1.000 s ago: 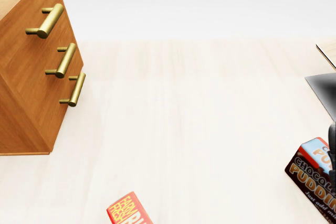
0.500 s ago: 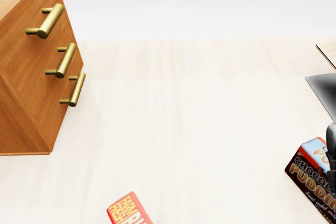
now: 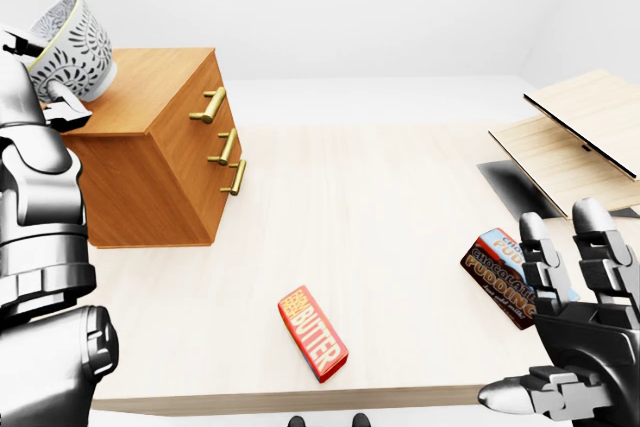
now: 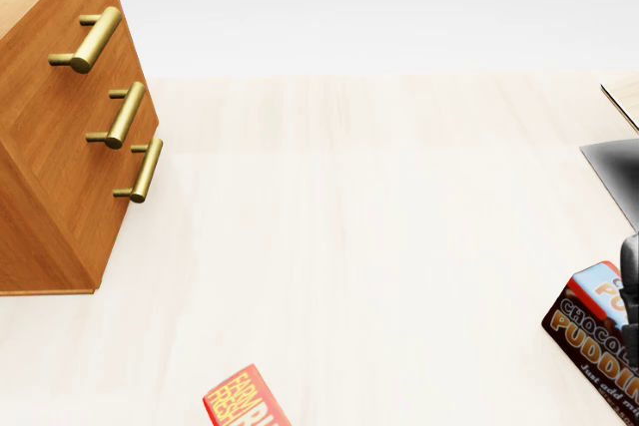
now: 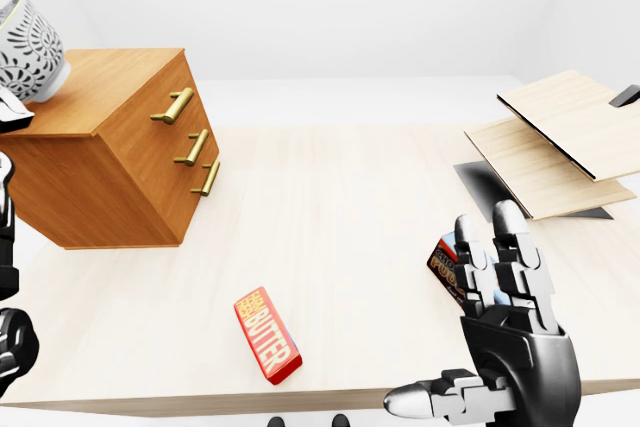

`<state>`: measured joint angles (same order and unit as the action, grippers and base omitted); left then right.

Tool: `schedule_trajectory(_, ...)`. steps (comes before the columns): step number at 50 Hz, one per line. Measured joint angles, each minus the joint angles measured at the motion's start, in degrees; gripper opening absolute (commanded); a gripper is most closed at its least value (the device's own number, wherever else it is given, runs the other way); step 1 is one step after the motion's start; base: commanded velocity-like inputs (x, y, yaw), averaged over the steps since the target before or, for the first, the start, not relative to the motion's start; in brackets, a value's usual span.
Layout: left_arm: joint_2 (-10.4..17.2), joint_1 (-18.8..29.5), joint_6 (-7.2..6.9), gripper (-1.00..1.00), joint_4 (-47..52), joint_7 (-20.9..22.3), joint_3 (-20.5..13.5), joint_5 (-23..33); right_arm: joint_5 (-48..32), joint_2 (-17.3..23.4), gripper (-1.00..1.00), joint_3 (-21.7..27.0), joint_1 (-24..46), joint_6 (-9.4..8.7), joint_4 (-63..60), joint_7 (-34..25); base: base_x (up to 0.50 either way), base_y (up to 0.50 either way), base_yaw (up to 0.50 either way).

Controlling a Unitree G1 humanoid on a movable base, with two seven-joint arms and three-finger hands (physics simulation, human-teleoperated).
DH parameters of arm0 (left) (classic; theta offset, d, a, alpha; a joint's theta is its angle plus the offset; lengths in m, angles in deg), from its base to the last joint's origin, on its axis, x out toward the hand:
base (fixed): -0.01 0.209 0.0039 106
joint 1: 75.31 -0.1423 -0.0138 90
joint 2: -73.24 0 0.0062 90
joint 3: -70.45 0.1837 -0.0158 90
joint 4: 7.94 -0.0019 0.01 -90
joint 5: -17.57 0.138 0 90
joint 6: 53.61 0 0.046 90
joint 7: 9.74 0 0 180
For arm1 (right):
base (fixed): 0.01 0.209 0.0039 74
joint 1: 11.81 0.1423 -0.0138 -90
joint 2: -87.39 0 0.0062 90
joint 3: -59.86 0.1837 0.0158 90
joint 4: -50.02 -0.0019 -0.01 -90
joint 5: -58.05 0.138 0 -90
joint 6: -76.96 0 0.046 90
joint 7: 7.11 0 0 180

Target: Close the top drawer of the cabinet and put the bowl on top of it.

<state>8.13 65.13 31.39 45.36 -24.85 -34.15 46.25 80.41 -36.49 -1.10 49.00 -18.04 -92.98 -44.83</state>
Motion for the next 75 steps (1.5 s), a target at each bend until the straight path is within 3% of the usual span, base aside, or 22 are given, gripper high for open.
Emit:
schedule_trajectory(22,-1.05,2.94,0.04,-1.00,-5.50,-4.07,1.93,1.32,0.31,-0.14,1.00,0.45,0.03,0.00,-0.33,-0.21,0.00,0.00,0.00)
schedule_trajectory(23,-1.07,3.00,0.00,-0.73,-5.56,-4.12,1.99,1.45,0.33,-0.13,1.00,0.48,0.05,0.00,-0.33,-0.21,0.00,0.00,0.00)
schedule_trajectory(24,-1.08,3.02,0.00,-0.73,-5.62,-4.09,1.98,1.39,0.35,-0.13,1.00,0.51,0.06,0.00,-0.33,-0.23,0.00,0.00,0.00)
schedule_trajectory(25,-1.11,2.99,0.00,1.00,-5.73,-4.06,1.95,1.43,0.37,-0.13,1.00,0.54,0.07,0.00,-0.33,-0.24,0.00,0.00,0.00)
schedule_trajectory(58,-0.88,3.10,0.00,1.00,-1.85,-3.64,1.14,4.93,0.12,-0.11,1.00,0.34,0.13,0.00,-0.09,-0.26,0.00,0.00,0.00)
schedule_trajectory(68,-1.42,-0.24,0.00,1.00,6.60,0.23,0.25,5.00,0.02,-0.02,1.00,0.16,0.14,0.00,-0.06,-0.11,0.00,0.00,0.00)
schedule_trajectory(75,-2.60,-4.48,0.00,1.00,20.43,5.93,-1.04,6.10,0.21,-0.02,1.00,0.32,0.09,0.00,-0.14,-0.14,0.00,0.00,0.00)
